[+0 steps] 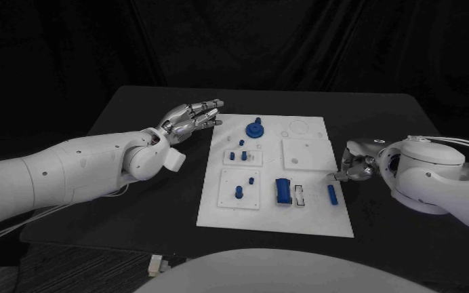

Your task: Assemble the parts on the task board

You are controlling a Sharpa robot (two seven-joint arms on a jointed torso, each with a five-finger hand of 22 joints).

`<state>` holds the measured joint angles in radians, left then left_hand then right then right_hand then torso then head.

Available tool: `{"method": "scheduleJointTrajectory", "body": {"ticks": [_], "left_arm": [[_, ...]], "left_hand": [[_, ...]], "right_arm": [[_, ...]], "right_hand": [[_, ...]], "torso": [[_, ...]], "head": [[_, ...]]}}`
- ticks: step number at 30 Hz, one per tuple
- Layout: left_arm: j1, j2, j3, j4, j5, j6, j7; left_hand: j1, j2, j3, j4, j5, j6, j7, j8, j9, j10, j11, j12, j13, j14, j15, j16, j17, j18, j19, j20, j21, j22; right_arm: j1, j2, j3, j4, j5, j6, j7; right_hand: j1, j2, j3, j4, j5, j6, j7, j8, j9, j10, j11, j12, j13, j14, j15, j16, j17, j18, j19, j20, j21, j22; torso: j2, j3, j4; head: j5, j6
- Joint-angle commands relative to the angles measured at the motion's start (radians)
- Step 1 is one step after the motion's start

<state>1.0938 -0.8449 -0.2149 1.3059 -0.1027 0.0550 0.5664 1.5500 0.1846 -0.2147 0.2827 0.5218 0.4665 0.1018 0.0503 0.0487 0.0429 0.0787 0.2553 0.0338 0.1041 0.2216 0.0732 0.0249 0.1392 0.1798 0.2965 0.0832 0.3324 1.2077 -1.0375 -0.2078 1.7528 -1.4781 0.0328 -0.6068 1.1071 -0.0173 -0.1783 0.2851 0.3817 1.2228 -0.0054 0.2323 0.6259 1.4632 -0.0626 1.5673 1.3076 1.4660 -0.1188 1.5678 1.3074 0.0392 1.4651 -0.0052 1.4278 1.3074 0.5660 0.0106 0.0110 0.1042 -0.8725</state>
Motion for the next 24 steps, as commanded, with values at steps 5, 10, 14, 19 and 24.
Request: {"method": "scheduleJointTrajectory", "body": {"ticks": [5, 10, 14, 19, 24], "left_arm": [[-0.001, 0.002, 0.001, 0.001, 0.006, 0.008, 0.012], [-0.001, 0.002, 0.001, -0.001, 0.006, 0.009, 0.012], [-0.002, 0.002, 0.001, -0.001, 0.006, 0.010, 0.012], [-0.002, 0.001, 0.001, -0.001, 0.006, 0.011, 0.011], [-0.002, 0.001, 0.001, -0.001, 0.006, 0.011, 0.011]], "left_hand": [[0.009, -0.002, 0.006, 0.000, 0.007, 0.003, 0.006, 0.005, 0.001, 0.002, 0.005, 0.007, 0.001, 0.001, 0.003, 0.006, 0.001, -0.020, 0.008, -0.002, 0.004, 0.000], [0.010, -0.002, 0.006, 0.000, 0.007, 0.003, 0.007, 0.005, 0.001, 0.003, 0.006, 0.008, 0.002, 0.001, 0.003, 0.006, 0.001, -0.021, 0.009, -0.002, 0.004, 0.000], [0.010, -0.002, 0.006, 0.000, 0.007, 0.003, 0.007, 0.005, 0.001, 0.003, 0.006, 0.008, 0.002, 0.001, 0.003, 0.006, 0.001, -0.021, 0.009, -0.002, 0.004, 0.000], [0.010, -0.001, 0.007, 0.000, 0.008, 0.004, 0.007, 0.005, 0.002, 0.004, 0.007, 0.010, 0.002, 0.001, 0.004, 0.006, 0.001, -0.021, 0.009, -0.002, 0.004, -0.001], [0.010, -0.001, 0.007, 0.000, 0.008, 0.004, 0.007, 0.005, 0.002, 0.004, 0.007, 0.010, 0.002, 0.001, 0.004, 0.006, 0.001, -0.021, 0.009, -0.002, 0.004, -0.001]], "right_arm": [[-0.010, 0.016, 0.000, -0.001, 0.034, 0.035, -0.027], [-0.022, 0.021, 0.000, 0.001, 0.046, 0.038, -0.029], [-0.031, 0.028, 0.000, -0.004, 0.052, 0.049, -0.031], [-0.044, 0.037, 0.000, -0.014, 0.056, 0.063, -0.034], [-0.054, 0.045, 0.000, -0.026, 0.058, 0.074, -0.035]], "right_hand": [[-0.012, 0.018, -0.014, 0.000, -0.063, 0.030, 0.000, -0.025, -0.030, 0.108, -0.007, 0.004, 0.263, 0.105, -0.008, 0.003, 0.263, -0.006, 0.048, -0.008, 0.010, 0.220], [-0.023, 0.015, -0.007, 0.001, -0.130, 0.055, -0.006, -0.023, -0.030, 0.108, -0.013, 0.004, 0.263, 0.105, -0.012, 0.003, 0.263, -0.007, 0.050, -0.010, 0.015, 0.221], [-0.025, 0.015, -0.003, 0.001, -0.144, 0.053, -0.006, -0.027, -0.032, 0.108, -0.013, 0.004, 0.263, 0.105, -0.012, 0.003, 0.263, -0.007, 0.049, -0.011, 0.014, 0.221], [-0.012, 0.017, 0.008, -0.006, -0.131, 0.042, -0.002, -0.041, -0.039, 0.108, -0.010, 0.004, 0.263, 0.105, -0.011, 0.003, 0.263, -0.006, 0.047, -0.010, 0.009, 0.219], [0.017, 0.015, 0.023, -0.022, -0.046, 0.032, 0.002, -0.062, -0.052, 0.108, -0.006, 0.004, 0.263, 0.104, -0.007, 0.002, 0.260, -0.004, 0.044, -0.007, 0.004, 0.217]], "torso": [[0.000, -0.0001, 0.0010], [0.000, 0.0000, 0.0004], [-0.001, 0.0001, 0.0003], [-0.001, 0.0002, 0.0000], [0.000, -0.0001, 0.0004]], "head": [[0.000, 0.000], [0.000, 0.000], [0.003, 0.000], [0.004, 0.000], [0.001, 0.000]]}}
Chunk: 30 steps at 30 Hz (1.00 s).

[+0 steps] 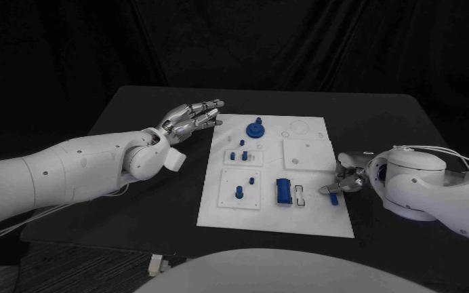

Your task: Assemble the parts on the task board

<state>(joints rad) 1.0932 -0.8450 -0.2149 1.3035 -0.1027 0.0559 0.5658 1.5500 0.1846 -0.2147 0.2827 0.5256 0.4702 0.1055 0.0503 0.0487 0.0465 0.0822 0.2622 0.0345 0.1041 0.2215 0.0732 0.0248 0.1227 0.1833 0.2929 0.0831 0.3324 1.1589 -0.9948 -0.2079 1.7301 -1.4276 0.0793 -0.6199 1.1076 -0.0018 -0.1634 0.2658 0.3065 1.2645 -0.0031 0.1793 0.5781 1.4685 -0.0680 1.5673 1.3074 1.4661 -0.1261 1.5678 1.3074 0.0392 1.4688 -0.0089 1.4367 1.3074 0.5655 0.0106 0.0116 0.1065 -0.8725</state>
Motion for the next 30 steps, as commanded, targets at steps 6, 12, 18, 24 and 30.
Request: {"method": "scheduleJointTrajectory", "body": {"ticks": [6, 12, 18, 24, 30], "left_arm": [[-0.002, 0.003, 0.001, 0.001, 0.006, 0.013, 0.010], [-0.002, 0.004, 0.001, 0.001, 0.006, 0.014, 0.009], [-0.003, 0.003, 0.001, 0.001, 0.006, 0.015, 0.009], [-0.003, 0.002, 0.001, 0.001, 0.006, 0.015, 0.009], [-0.004, 0.003, 0.001, 0.000, 0.006, 0.016, 0.009]], "left_hand": [[0.010, -0.001, 0.007, 0.000, 0.004, 0.001, 0.003, 0.005, 0.002, 0.000, 0.004, 0.003, 0.001, 0.001, 0.004, 0.006, 0.002, -0.005, 0.005, 0.002, 0.004, -0.001], [0.011, -0.001, 0.007, 0.000, 0.005, -0.001, 0.004, 0.005, 0.001, 0.001, 0.006, 0.005, 0.002, 0.002, 0.004, 0.007, 0.002, -0.006, 0.007, 0.002, 0.004, -0.001], [0.011, -0.001, 0.007, 0.000, 0.005, -0.001, 0.004, 0.005, 0.001, 0.002, 0.007, 0.006, 0.002, 0.002, 0.004, 0.007, 0.002, -0.006, 0.007, 0.002, 0.004, -0.001], [0.012, -0.001, 0.007, -0.001, 0.005, -0.001, 0.004, 0.004, 0.001, 0.003, 0.008, 0.008, 0.002, 0.002, 0.004, 0.007, 0.002, -0.007, 0.008, 0.002, 0.005, -0.001], [0.014, -0.001, 0.008, -0.001, 0.007, -0.002, 0.005, 0.004, 0.001, 0.006, 0.011, 0.014, 0.003, 0.002, 0.005, 0.008, 0.002, -0.008, 0.009, 0.002, 0.005, -0.001]], "right_arm": [[-0.016, 0.010, 0.000, -0.011, 0.008, 0.035, -0.022], [-0.026, 0.018, 0.000, -0.018, 0.013, 0.037, -0.022], [-0.030, 0.019, 0.000, -0.020, 0.077, 0.004, -0.019], [-0.031, 0.008, 0.001, -0.015, 0.178, -0.060, -0.011], [-0.031, -0.004, 0.001, -0.007, 0.254, -0.113, -0.003]], "right_hand": [[0.066, -0.004, 0.026, -0.034, 0.140, -0.024, 0.003, -0.029, -0.015, 0.102, 0.001, 0.004, 0.263, 0.103, 0.003, -0.002, 0.253, -0.001, 0.035, -0.001, -0.017, 0.213], [0.135, -0.007, 0.055, -0.081, 0.189, -0.048, 0.005, -0.047, -0.024, 0.102, 0.001, 0.004, 0.263, 0.099, 0.004, -0.009, 0.236, 0.002, 0.028, 0.001, -0.031, 0.209], [0.187, -0.008, 0.086, -0.122, 0.211, -0.067, 0.011, -0.063, -0.034, 0.102, 0.004, 0.004, 0.263, 0.095, 0.007, -0.017, 0.219, 0.008, 0.018, 0.003, -0.057, 0.200], [0.228, -0.017, 0.153, -0.176, 0.269, -0.072, 0.015, -0.074, -0.046, 0.102, 0.007, 0.004, 0.263, 0.094, 0.009, -0.021, 0.210, 0.011, 0.013, 0.004, -0.076, 0.194], [0.220, -0.027, 0.191, -0.197, 0.304, -0.077, 0.019, -0.078, -0.051, 0.102, 0.010, 0.004, 0.263, 0.093, 0.011, -0.023, 0.207, 0.012, 0.012, 0.006, -0.081, 0.193]], "torso": [[0.000, 0.0001, -0.0005], [0.000, 0.0001, -0.0007], [0.000, 0.0002, -0.0008], [0.001, 0.0000, -0.0006], [0.000, 0.0003, -0.0004]], "head": [[-0.001, 0.000], [-0.001, 0.000], [0.001, 0.000], [0.002, 0.000], [0.003, 0.000]]}}
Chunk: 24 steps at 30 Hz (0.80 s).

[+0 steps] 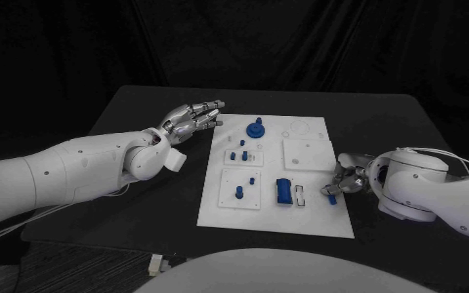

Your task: Assemble the parts on the task board

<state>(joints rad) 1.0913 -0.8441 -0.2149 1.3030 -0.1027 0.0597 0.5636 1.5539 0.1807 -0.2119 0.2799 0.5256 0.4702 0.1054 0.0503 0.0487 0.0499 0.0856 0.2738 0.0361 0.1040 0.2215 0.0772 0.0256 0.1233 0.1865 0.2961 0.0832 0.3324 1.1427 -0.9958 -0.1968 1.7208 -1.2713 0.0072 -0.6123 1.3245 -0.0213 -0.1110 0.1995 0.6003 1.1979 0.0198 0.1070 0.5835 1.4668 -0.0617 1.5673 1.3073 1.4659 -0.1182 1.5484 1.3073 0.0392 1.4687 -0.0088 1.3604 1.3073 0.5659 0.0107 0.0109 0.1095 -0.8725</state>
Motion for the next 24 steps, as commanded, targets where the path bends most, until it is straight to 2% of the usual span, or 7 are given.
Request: {"method": "scheduleJointTrajectory", "body": {"ticks": [1, 9, 10, 11, 12, 15, 24], "left_arm": [[-0.002, 0.002, 0.001, 0.001, 0.006, 0.012, 0.011], [-0.002, 0.003, 0.001, 0.000, 0.006, 0.013, 0.011], [-0.003, 0.003, 0.001, -0.001, 0.006, 0.013, 0.010], [-0.003, 0.003, 0.001, -0.001, 0.006, 0.013, 0.010], [-0.003, 0.003, 0.001, -0.001, 0.006, 0.013, 0.010], [-0.003, 0.004, 0.001, -0.001, 0.006, 0.013, 0.010], [-0.004, 0.004, 0.001, -0.001, 0.006, 0.015, 0.010]], "left_hand": [[0.010, 0.003, 0.005, 0.001, 0.007, -0.002, 0.005, 0.004, 0.001, 0.003, 0.007, 0.003, 0.001, 0.003, 0.005, 0.004, 0.001, -0.009, 0.006, -0.002, 0.005, -0.001], [0.010, 0.003, 0.005, 0.001, 0.007, -0.002, 0.005, 0.004, 0.001, 0.003, 0.007, 0.003, 0.001, 0.003, 0.005, 0.004, 0.001, -0.009, 0.006, -0.002, 0.005, -0.001], [0.010, 0.003, 0.005, 0.001, 0.007, -0.002, 0.005, 0.004, 0.001, 0.003, 0.007, 0.003, 0.001, 0.003, 0.005, 0.004, 0.001, -0.009, 0.006, -0.002, 0.005, -0.001], [0.010, 0.003, 0.005, 0.001, 0.007, -0.002, 0.005, 0.004, 0.001, 0.003, 0.007, 0.003, 0.001, 0.003, 0.005, 0.004, 0.001, -0.009, 0.006, -0.002, 0.005, -0.001], [0.011, 0.003, 0.006, 0.001, 0.008, -0.003, 0.005, 0.004, 0.001, 0.006, 0.010, 0.010, 0.002, 0.002, 0.005, 0.004, 0.001, -0.010, 0.007, -0.002, 0.005, -0.002], [0.011, 0.003, 0.006, 0.001, 0.008, -0.003, 0.005, 0.004, 0.001, 0.006, 0.010, 0.010, 0.002, 0.002, 0.005, 0.004, 0.001, -0.010, 0.007, -0.002, 0.005, -0.002], [0.012, 0.002, 0.006, 0.001, 0.008, -0.003, 0.005, 0.004, 0.001, 0.008, 0.011, 0.013, 0.003, 0.002, 0.005, 0.004, 0.001, -0.011, 0.007, -0.002, 0.005, -0.003]], "right_arm": [[-0.015, -0.004, -0.010, 0.003, 0.103, -0.044, -0.010], [-0.014, -0.009, -0.010, 0.010, 0.133, -0.065, -0.006], [-0.009, -0.026, -0.010, 0.035, 0.206, -0.103, 0.002], [-0.006, -0.028, -0.010, 0.039, 0.216, -0.108, 0.002], [-0.002, -0.028, -0.010, 0.042, 0.227, -0.111, 0.003], [0.008, -0.027, -0.010, 0.050, 0.260, -0.120, 0.004], [0.018, 0.013, -0.010, 0.051, 0.339, -0.131, 0.008]], "right_hand": [[0.002, -0.008, 0.141, -0.132, 0.012, -0.010, -0.003, -0.006, -0.056, 0.104, 0.004, 0.004, 0.264, 0.093, 0.004, -0.004, 0.207, 0.012, 0.012, 0.007, -0.005, 0.193], [-0.001, -0.011, 0.150, -0.138, 0.020, -0.009, -0.003, -0.006, -0.057, 0.104, 0.004, 0.004, 0.264, 0.093, 0.004, -0.004, 0.207, 0.012, 0.012, 0.007, -0.006, 0.193], [-0.001, -0.011, 0.150, -0.138, 0.020, -0.009, -0.003, -0.006, -0.057, 0.104, 0.004, 0.004, 0.264, 0.093, 0.004, -0.004, 0.207, 0.012, 0.012, 0.007, -0.006, 0.193], [-0.001, -0.011, 0.150, -0.138, 0.020, -0.009, -0.003, -0.006, -0.057, 0.104, 0.004, 0.004, 0.264, 0.093, 0.004, -0.004, 0.207, 0.012, 0.012, 0.007, -0.006, 0.193], [-0.006, -0.015, 0.165, -0.146, 0.053, -0.008, -0.001, -0.005, -0.058, 0.104, 0.005, 0.004, 0.264, 0.094, 0.005, -0.002, 0.209, 0.012, 0.013, 0.007, -0.006, 0.193], [-0.019, -0.020, 0.181, -0.152, 0.063, -0.006, -0.001, -0.003, -0.058, 0.104, 0.005, 0.004, 0.264, 0.094, 0.005, -0.002, 0.210, 0.012, 0.014, 0.008, -0.006, 0.194], [-0.046, -0.026, 0.200, -0.157, 0.049, -0.007, -0.001, -0.003, -0.059, 0.104, 0.006, 0.004, 0.264, 0.094, 0.006, -0.003, 0.208, 0.013, 0.014, 0.009, -0.008, 0.194]], "torso": [[-0.001, 0.0002, 0.0002], [0.000, 0.0002, -0.0002], [-0.001, 0.0003, -0.0007], [-0.001, 0.0003, -0.0008], [-0.001, 0.0002, -0.0006], [-0.001, 0.0002, 0.0000], [-0.001, -0.0001, 0.0010]], "head": [[0.000, 0.000], [0.001, 0.000], [0.000, 0.000], [-0.001, 0.000], [-0.001, 0.000], [-0.003, 0.000], [-0.002, 0.000]]}}
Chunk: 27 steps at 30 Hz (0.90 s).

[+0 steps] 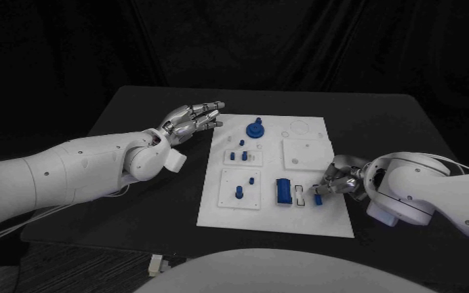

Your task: Assemble the parts on the task board

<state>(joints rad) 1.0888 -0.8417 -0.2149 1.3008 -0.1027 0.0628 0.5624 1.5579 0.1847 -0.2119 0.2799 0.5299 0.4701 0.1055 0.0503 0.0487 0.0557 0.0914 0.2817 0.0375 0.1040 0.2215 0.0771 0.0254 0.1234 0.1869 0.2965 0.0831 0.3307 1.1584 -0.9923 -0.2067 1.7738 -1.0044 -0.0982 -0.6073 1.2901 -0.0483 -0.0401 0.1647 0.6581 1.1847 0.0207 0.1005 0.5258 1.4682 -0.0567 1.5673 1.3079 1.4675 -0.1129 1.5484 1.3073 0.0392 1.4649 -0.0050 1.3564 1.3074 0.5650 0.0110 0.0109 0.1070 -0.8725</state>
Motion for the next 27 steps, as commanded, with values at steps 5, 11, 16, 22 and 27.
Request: {"method": "scheduleJointTrajectory", "body": {"ticks": [5, 11, 16, 22, 27], "left_arm": [[-0.002, 0.001, 0.001, 0.001, 0.006, 0.013, 0.011], [-0.002, 0.002, 0.001, 0.000, 0.006, 0.015, 0.010], [-0.003, 0.002, 0.001, -0.001, 0.006, 0.015, 0.010], [-0.003, 0.002, 0.001, 0.000, 0.006, 0.016, 0.009], [-0.003, 0.002, 0.001, -0.001, 0.006, 0.016, 0.008]], "left_hand": [[0.008, -0.002, 0.006, 0.001, 0.004, -0.003, 0.005, 0.004, 0.001, 0.002, 0.005, 0.005, 0.001, 0.002, 0.005, 0.004, 0.001, -0.011, 0.007, -0.002, 0.005, -0.001], [0.009, -0.002, 0.007, 0.000, 0.004, -0.002, 0.005, 0.004, 0.001, 0.003, 0.006, 0.006, 0.001, 0.002, 0.005, 0.004, 0.001, -0.012, 0.007, -0.002, 0.005, -0.002], [0.009, -0.002, 0.007, 0.000, 0.004, -0.002, 0.005, 0.004, 0.001, 0.003, 0.006, 0.006, 0.001, 0.002, 0.005, 0.004, 0.001, -0.012, 0.007, -0.002, 0.005, -0.002], [0.009, -0.001, 0.007, 0.000, 0.005, -0.003, 0.005, 0.004, 0.001, 0.004, 0.007, 0.006, 0.001, 0.002, 0.005, 0.004, 0.001, -0.012, 0.006, -0.002, 0.005, -0.003], [0.009, -0.001, 0.007, 0.000, 0.005, -0.003, 0.005, 0.004, 0.001, 0.004, 0.007, 0.006, 0.001, 0.002, 0.005, 0.004, 0.001, -0.012, 0.006, -0.002, 0.005, -0.003]], "right_arm": [[0.002, 0.035, 0.000, -0.013, 0.088, -0.031, 0.006], [0.001, 0.055, 0.000, -0.023, 0.098, -0.031, 0.007], [-0.002, 0.066, 0.000, -0.029, 0.101, -0.031, 0.008], [-0.007, 0.077, 0.000, -0.043, 0.103, -0.029, 0.007], [-0.012, 0.082, 0.000, -0.054, 0.102, -0.027, 0.005]], "right_hand": [[-0.017, 0.000, 0.134, -0.123, -0.013, 0.006, -0.002, 0.004, -0.002, 0.103, 0.001, 0.004, 0.263, 0.092, 0.001, -0.003, 0.207, 0.013, 0.017, 0.006, -0.005, 0.193], [-0.031, -0.001, 0.145, -0.126, -0.026, 0.007, -0.003, 0.005, -0.002, 0.103, 0.001, 0.004, 0.263, 0.092, 0.001, -0.002, 0.209, 0.013, 0.018, 0.006, -0.005, 0.194], [-0.037, -0.002, 0.149, -0.126, -0.032, 0.006, -0.003, 0.006, -0.002, 0.103, 0.001, 0.004, 0.263, 0.092, 0.001, -0.002, 0.209, 0.013, 0.018, 0.006, -0.005, 0.194], [-0.054, -0.003, 0.159, -0.126, -0.049, 0.006, -0.003, 0.007, -0.002, 0.103, 0.001, 0.004, 0.263, 0.092, 0.001, -0.002, 0.209, 0.013, 0.018, 0.006, -0.006, 0.194], [-0.089, -0.004, 0.169, -0.119, -0.107, 0.006, -0.003, 0.010, -0.003, 0.103, 0.000, 0.004, 0.263, 0.092, 0.001, -0.002, 0.209, 0.013, 0.018, 0.006, -0.008, 0.194]], "torso": [[0.001, -0.0003, 0.0009], [0.001, -0.0003, 0.0003], [0.001, -0.0003, 0.0003], [0.001, -0.0003, 0.0004], [0.001, -0.0003, 0.0005]], "head": [[-0.002, 0.000], [-0.004, 0.000], [-0.003, 0.000], [-0.001, 0.000], [-0.002, 0.000]]}}
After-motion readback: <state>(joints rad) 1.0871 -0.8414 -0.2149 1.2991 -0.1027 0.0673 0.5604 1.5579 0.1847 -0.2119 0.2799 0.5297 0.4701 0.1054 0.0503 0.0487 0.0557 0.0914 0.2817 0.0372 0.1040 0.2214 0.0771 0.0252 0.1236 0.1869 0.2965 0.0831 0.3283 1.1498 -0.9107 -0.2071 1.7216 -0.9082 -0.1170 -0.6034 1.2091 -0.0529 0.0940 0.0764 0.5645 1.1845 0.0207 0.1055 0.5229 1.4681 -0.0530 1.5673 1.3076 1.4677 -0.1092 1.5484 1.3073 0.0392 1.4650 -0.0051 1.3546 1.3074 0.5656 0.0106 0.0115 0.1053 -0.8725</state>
